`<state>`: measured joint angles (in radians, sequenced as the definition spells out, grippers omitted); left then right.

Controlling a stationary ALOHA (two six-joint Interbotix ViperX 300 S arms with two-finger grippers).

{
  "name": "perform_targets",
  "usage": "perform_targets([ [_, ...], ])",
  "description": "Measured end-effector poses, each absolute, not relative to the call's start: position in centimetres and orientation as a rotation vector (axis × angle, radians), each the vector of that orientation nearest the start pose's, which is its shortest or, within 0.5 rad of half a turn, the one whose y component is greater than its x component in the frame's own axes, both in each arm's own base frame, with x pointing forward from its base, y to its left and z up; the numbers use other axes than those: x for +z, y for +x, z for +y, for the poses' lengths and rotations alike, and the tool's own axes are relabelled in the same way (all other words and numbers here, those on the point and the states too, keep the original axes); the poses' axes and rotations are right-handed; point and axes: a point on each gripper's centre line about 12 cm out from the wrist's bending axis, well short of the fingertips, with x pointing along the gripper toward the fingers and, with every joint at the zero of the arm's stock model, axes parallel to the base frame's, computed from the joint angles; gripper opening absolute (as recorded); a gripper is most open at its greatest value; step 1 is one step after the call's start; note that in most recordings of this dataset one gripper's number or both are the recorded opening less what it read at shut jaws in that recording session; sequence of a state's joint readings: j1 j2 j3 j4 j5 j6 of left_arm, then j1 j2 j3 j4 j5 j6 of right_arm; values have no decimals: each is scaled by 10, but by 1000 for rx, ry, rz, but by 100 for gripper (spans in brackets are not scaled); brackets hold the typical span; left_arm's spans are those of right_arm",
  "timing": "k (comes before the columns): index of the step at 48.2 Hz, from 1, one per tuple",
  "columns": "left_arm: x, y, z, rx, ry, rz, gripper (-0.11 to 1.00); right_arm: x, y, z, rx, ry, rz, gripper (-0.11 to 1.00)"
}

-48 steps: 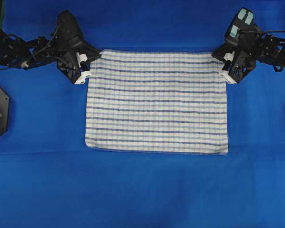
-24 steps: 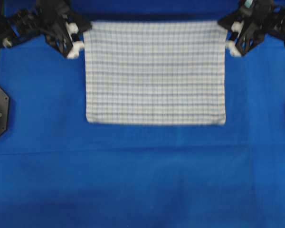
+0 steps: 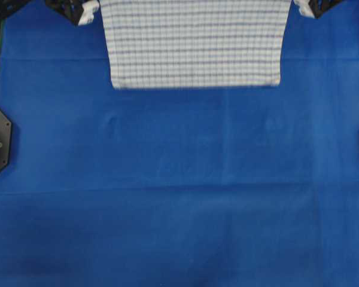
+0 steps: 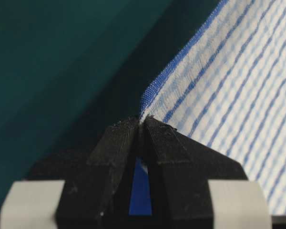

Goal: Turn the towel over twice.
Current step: 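Lift the towel by its corners and pull it toward the far side, then swing the held towel over and lay it down toward the near side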

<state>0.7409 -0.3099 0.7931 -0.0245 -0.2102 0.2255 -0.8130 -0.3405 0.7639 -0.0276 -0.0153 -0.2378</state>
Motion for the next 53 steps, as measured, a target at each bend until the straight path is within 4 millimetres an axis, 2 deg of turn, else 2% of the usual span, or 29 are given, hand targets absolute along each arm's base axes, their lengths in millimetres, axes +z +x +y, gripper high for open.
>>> perform_targets([
  [7,282,256,237,721,105,295,3,281,235,-252,-753,-105,468,4],
  [15,299,255,232,711,108,293,3,302,232,-246,-748,-101,476,4],
  [22,311,256,212,668,122,269,3,319,230,-221,-705,-105,459,4],
  [28,313,254,185,607,135,250,3,324,227,-189,-635,-109,459,4],
  [40,301,242,134,479,139,272,3,311,217,-134,-498,-44,506,4],
  [47,285,237,103,377,140,307,3,291,218,-103,-397,6,557,4],
  [53,262,236,76,281,114,347,3,269,220,-82,-328,56,604,4],
])
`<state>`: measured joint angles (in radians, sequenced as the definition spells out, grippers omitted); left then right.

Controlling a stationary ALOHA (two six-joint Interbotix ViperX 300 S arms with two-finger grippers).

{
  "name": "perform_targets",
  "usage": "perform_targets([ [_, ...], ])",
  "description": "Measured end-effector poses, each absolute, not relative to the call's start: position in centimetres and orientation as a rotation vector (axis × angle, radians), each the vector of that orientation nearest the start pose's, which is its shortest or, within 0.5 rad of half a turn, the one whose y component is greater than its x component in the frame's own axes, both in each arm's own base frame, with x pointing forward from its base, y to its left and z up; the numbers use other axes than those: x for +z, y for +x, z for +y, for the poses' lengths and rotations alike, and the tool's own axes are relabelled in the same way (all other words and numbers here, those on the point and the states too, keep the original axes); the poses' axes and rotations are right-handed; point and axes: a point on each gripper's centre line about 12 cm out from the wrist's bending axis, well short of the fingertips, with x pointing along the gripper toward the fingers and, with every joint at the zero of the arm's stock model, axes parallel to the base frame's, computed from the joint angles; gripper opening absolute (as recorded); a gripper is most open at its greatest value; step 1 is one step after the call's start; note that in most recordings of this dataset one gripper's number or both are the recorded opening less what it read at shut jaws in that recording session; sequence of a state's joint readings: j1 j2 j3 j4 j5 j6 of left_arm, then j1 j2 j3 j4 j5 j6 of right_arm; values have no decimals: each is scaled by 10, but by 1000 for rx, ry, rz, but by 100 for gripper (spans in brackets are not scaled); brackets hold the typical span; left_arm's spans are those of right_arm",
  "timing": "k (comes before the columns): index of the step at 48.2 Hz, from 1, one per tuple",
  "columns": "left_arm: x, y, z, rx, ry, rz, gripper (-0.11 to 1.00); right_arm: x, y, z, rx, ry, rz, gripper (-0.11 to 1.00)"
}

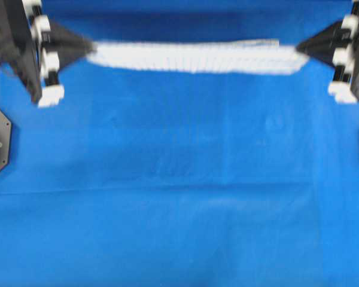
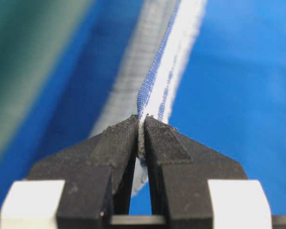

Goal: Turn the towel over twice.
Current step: 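Swing the held towel over and lay it down toward the near side, then open both grippers to release the towel corners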

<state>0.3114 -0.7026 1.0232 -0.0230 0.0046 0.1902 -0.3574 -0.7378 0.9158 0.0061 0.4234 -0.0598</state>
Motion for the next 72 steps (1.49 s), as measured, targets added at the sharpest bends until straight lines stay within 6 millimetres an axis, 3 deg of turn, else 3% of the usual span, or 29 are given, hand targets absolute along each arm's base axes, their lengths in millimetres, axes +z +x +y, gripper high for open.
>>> perform_targets([
  [21,194,246,-7,-35,38,470,3,201,236,3,-69,209,745,4],
  [32,167,254,-39,-124,-35,538,3,173,246,38,7,248,841,4],
  [42,149,261,-53,-164,-31,597,3,152,254,50,8,278,902,4],
  [58,125,270,-60,-175,-16,689,5,121,268,60,-11,299,986,4],
  [62,123,271,-61,-175,-13,699,12,118,271,61,-14,297,998,4],
  [72,119,269,-61,-175,-9,733,43,117,275,62,-15,297,999,6],
])
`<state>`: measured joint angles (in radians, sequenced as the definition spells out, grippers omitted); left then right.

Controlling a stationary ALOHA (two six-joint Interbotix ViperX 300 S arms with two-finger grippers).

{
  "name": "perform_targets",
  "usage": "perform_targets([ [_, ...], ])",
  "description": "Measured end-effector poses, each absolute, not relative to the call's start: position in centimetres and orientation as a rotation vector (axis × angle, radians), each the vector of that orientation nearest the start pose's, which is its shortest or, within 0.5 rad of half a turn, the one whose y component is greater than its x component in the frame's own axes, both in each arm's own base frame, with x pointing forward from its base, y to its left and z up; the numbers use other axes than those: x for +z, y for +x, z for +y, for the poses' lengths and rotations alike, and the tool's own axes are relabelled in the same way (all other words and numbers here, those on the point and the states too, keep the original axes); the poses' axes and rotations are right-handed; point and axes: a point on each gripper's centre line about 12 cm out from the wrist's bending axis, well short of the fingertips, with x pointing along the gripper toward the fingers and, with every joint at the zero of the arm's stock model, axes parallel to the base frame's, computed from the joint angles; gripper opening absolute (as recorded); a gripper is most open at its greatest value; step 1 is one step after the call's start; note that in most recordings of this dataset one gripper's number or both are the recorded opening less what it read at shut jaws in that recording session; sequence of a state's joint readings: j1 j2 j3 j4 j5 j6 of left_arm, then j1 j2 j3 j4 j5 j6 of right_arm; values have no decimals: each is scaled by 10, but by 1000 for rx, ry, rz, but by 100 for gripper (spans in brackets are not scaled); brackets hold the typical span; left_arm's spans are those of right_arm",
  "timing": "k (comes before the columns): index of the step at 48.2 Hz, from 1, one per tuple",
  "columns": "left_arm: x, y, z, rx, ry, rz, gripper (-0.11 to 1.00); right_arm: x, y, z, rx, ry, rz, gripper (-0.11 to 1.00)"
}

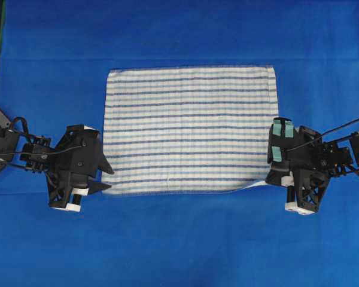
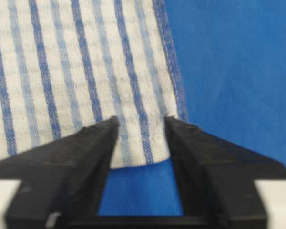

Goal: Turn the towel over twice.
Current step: 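Open both grippers to release the towel corners, then move both grippers back to the far corners and pinch them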

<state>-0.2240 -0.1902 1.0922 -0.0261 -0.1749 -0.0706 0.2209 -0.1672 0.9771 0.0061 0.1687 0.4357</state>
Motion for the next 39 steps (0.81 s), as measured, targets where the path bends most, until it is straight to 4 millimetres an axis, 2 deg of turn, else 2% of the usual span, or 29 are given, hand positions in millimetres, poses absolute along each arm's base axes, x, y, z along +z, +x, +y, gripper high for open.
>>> perform_targets([
  [8,119,269,-61,-173,-7,759,66,118,275,62,-16,296,1005,54],
  [12,120,271,-61,-173,-3,772,71,120,277,62,-17,293,1012,68],
  [17,128,274,-62,-176,1,769,72,130,278,62,-7,272,1000,63],
  [23,146,277,-63,-179,-4,745,72,152,280,61,14,241,943,64],
  [31,185,280,-61,-179,-15,641,72,191,278,46,18,192,803,64],
  [39,223,273,-47,-149,-33,507,72,227,270,29,0,144,662,64],
])
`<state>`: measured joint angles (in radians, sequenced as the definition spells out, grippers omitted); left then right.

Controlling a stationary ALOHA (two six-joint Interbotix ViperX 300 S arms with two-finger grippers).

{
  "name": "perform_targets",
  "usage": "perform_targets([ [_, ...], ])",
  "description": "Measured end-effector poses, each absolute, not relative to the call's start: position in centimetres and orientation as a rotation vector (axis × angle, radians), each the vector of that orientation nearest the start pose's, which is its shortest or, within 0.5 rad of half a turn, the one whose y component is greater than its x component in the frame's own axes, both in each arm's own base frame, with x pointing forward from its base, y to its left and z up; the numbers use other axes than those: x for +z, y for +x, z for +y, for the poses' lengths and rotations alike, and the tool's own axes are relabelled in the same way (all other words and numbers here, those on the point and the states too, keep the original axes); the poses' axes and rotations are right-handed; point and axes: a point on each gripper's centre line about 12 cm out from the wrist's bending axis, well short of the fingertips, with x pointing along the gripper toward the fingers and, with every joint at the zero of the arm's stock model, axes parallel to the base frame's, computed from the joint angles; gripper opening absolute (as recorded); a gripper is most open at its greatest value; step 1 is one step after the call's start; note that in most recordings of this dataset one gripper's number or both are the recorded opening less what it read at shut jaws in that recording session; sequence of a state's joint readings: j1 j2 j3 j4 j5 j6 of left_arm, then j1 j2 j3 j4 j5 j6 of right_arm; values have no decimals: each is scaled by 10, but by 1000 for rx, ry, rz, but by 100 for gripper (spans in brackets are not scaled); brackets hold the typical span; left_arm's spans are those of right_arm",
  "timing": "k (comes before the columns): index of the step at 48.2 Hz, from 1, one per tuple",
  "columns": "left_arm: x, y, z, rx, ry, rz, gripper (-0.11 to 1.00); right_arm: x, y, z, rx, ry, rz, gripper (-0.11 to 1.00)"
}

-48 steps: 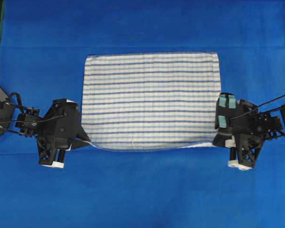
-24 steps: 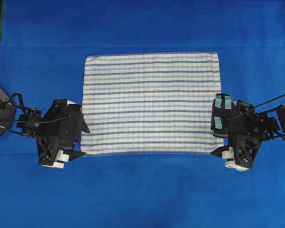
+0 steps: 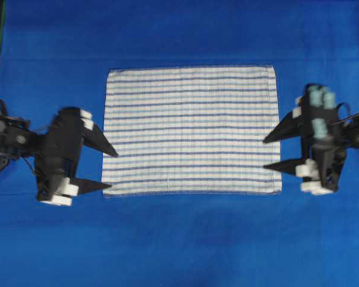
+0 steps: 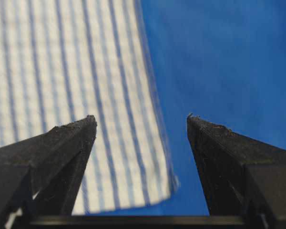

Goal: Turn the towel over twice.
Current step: 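Move both grippers back to the far corners and pinch them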

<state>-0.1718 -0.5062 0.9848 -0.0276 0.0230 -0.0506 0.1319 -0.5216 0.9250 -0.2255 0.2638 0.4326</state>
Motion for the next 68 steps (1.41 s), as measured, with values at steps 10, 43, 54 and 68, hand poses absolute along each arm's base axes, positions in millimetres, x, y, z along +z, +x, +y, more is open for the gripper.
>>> perform_targets([
  [10,265,253,-26,-88,-57,344,72,261,252,10,-34,116,500,64],
  [43,231,265,48,164,39,386,72,234,253,-73,-334,93,586,64],
  [54,193,269,90,305,8,444,72,191,251,-115,-458,123,724,64],
  [68,143,270,124,404,-19,519,72,143,256,-147,-483,154,783,64],
])
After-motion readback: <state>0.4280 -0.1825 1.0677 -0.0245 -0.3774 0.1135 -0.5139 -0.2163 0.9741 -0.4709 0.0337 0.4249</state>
